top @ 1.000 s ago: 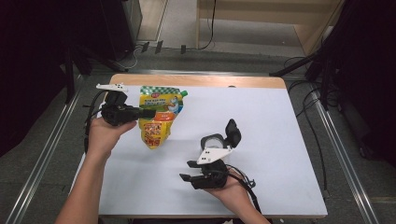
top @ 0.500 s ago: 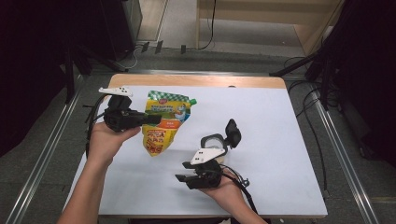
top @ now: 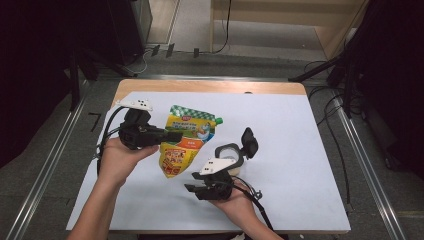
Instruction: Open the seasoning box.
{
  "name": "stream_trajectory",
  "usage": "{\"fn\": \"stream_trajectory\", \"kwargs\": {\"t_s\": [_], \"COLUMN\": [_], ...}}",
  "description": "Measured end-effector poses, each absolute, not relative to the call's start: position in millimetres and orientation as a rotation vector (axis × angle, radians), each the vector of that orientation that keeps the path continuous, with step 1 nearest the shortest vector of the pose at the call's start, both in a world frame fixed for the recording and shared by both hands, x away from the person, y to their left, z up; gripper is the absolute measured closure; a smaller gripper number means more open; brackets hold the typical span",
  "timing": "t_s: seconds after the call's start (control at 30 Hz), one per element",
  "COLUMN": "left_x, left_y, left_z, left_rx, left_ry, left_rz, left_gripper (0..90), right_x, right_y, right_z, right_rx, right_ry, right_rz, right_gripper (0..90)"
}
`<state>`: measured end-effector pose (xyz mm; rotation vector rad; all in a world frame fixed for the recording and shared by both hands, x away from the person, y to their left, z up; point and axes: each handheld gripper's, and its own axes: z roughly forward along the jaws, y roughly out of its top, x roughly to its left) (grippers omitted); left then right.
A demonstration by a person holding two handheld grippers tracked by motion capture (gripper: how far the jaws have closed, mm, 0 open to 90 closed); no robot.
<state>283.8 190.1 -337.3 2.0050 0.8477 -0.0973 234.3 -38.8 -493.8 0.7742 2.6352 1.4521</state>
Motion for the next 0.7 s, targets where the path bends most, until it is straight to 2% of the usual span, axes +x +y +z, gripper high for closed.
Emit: {"fn": "stream_trajectory", "kwargs": {"t_s": [0.17,0.43,0.7], "left_x": [279,271,269], "left_y": [184,179,176], "left_z": [-337,-334,-337], "left_rx": [2.006,1.988,1.931], "left_ry": [0.844,0.837,0.845], "left_rz": [-0.141,-0.199,-0.323], "left_gripper": [90.0,90.0,90.0], "right_x": [236,237,234], "right_y": [-37,-39,-41], "right_z": [-496,-500,-509], "right_rx": [0.822,0.847,0.829], "right_ry": [2.598,2.49,2.364], "right_rz": [1.479,1.497,1.551], "right_gripper": [54.5,58.6,60.7]}}
